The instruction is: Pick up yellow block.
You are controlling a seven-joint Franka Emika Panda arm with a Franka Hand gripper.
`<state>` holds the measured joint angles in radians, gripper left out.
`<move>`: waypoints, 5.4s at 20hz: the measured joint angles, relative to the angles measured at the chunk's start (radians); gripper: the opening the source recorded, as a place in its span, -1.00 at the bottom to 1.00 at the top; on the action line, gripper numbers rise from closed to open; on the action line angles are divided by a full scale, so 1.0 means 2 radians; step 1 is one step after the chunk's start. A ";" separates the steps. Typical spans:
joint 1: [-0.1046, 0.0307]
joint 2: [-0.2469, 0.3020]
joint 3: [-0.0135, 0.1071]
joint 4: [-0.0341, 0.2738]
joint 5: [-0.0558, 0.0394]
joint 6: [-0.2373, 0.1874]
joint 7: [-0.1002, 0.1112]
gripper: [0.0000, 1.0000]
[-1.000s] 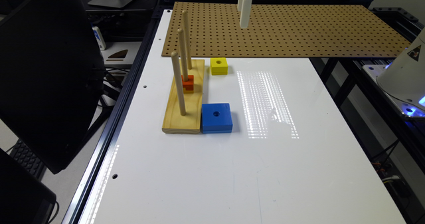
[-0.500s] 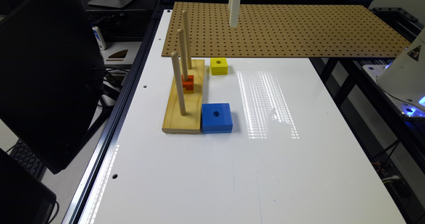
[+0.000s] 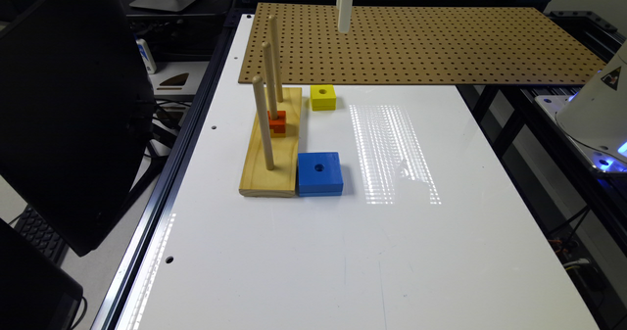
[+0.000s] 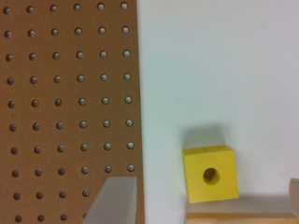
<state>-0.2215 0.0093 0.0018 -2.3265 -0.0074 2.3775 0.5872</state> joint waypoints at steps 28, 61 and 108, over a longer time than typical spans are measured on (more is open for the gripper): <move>0.001 0.092 0.002 0.001 0.0000 0.077 0.000 1.00; 0.001 0.172 0.020 0.018 0.0006 0.148 0.006 1.00; 0.000 0.197 0.021 0.039 0.0005 0.154 0.006 -1.00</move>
<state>-0.2207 0.4031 0.0439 -2.2485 -0.0065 2.6859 0.5995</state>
